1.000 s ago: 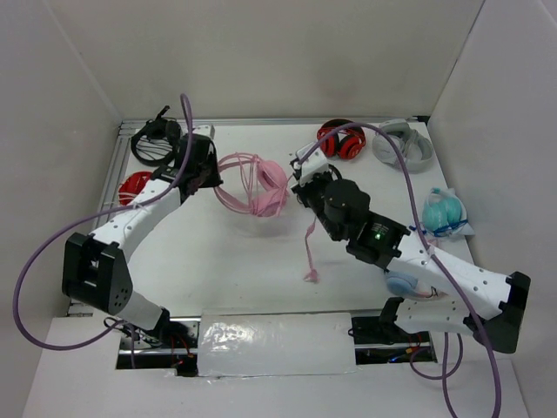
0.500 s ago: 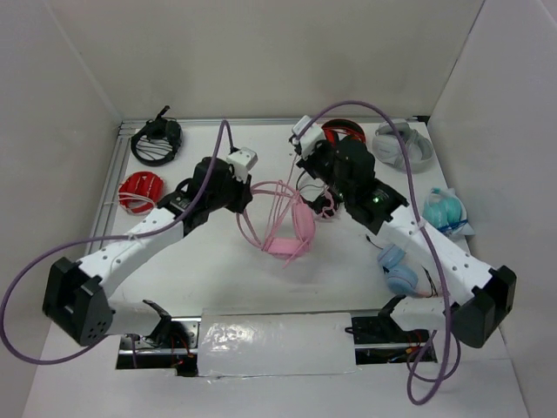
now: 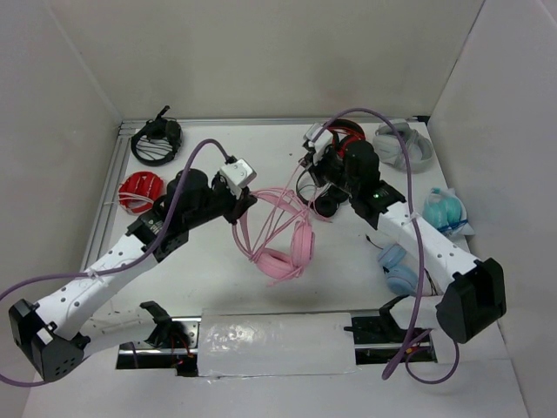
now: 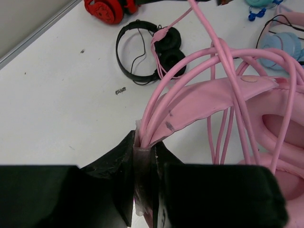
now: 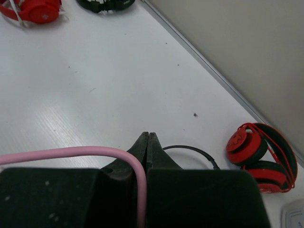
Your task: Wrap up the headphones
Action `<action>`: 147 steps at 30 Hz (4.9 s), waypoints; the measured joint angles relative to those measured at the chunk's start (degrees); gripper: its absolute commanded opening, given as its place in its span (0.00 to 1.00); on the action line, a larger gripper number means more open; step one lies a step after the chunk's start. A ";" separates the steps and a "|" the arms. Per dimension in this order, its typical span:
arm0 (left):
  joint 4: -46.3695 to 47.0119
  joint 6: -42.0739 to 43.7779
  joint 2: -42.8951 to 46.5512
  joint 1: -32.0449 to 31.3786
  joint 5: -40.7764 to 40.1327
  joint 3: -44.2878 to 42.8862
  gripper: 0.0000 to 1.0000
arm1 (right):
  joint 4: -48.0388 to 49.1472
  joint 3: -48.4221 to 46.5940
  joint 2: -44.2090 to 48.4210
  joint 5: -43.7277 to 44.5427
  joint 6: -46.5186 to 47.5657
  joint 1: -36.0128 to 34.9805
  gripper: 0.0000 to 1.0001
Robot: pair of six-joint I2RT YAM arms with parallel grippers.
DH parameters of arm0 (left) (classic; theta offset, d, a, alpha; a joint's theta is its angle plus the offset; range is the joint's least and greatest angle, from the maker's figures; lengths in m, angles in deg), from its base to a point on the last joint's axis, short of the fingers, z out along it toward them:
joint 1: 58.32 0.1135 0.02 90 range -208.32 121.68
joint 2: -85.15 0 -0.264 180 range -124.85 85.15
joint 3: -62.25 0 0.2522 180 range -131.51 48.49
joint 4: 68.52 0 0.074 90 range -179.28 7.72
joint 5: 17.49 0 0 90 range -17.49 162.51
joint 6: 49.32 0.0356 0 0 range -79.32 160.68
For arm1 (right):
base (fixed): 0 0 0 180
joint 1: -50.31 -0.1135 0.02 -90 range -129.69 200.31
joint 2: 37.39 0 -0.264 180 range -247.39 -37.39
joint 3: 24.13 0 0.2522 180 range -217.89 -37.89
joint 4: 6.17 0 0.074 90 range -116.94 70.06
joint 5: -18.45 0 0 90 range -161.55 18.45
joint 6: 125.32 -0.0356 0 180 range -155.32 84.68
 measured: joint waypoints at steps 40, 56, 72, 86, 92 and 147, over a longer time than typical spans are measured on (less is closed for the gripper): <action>-9.29 -13.79 0.44 -0.63 5.49 -32.54 0.00 | 29.09 7.43 -18.99 -20.59 -22.21 -9.11 0.60; -12.28 -15.19 0.42 -0.74 -3.32 -35.21 0.00 | 48.33 9.16 -30.08 -19.93 -32.46 -14.95 0.12; -15.28 -24.44 -18.99 8.28 -28.15 -38.51 0.00 | 48.52 30.49 -19.23 4.94 -46.64 -27.39 0.00; -21.38 -37.53 -27.85 17.66 -30.97 -33.27 0.00 | 3.56 19.28 -10.10 50.05 -52.54 -43.65 0.00; -20.35 -41.44 -24.74 16.70 -33.40 -19.08 0.00 | -0.04 17.79 -3.26 50.23 -38.10 -42.82 0.00; -1.95 -28.13 -10.36 17.07 -3.26 5.79 0.00 | -16.55 -4.48 -2.25 37.38 19.28 -26.14 0.14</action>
